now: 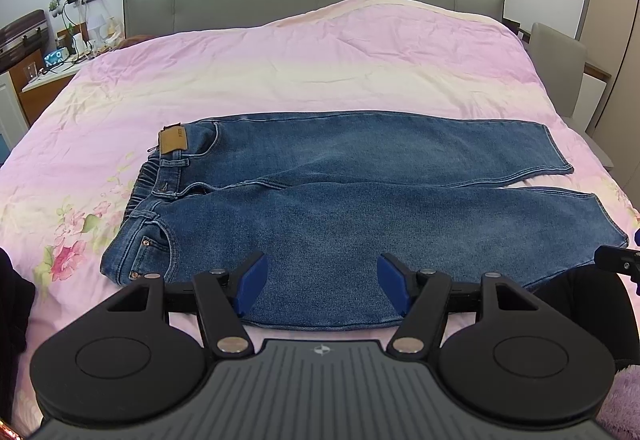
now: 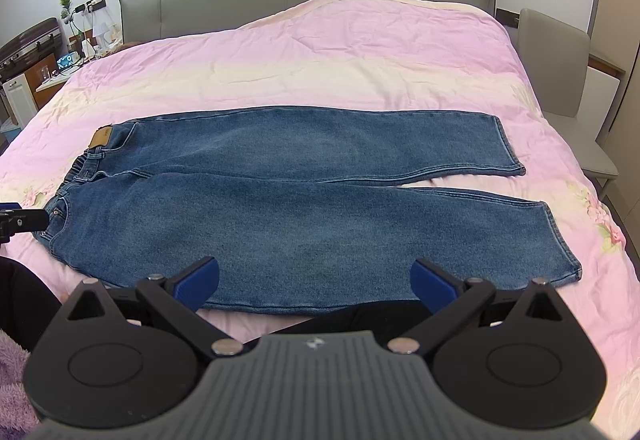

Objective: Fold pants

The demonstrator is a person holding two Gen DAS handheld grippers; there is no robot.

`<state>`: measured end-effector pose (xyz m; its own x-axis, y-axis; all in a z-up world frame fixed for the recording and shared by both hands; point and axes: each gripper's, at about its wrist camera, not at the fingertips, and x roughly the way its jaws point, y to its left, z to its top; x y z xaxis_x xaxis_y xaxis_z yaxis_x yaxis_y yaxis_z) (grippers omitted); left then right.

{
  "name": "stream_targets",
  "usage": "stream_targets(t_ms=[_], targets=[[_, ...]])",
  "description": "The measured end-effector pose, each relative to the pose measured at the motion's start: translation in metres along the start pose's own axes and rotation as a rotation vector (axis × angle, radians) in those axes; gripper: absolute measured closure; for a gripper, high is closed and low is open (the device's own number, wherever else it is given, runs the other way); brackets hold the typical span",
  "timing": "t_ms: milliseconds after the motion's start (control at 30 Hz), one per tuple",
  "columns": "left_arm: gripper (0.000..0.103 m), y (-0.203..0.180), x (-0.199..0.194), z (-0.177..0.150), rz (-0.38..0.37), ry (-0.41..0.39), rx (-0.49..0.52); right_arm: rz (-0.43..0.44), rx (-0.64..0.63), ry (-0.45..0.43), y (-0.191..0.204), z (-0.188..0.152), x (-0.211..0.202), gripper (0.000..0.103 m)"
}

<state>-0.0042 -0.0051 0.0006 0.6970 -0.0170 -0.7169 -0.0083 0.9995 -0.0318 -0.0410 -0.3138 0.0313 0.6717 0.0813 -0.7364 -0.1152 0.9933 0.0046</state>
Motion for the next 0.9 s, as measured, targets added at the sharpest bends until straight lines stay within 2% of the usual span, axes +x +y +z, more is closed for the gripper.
stream_targets(t_ms=[767,900], targets=[[0.028,-0.0016,-0.0030,0.0004,-0.001,0.002,0.018,0.009,0.006,0.002,-0.0020,-0.0015,-0.0035,0.005],[0.028,-0.0024,-0.0007,0.0033,-0.001,0.008,0.063,0.013,0.008,0.007,-0.0036,-0.0013,-0.0023,0.005]])
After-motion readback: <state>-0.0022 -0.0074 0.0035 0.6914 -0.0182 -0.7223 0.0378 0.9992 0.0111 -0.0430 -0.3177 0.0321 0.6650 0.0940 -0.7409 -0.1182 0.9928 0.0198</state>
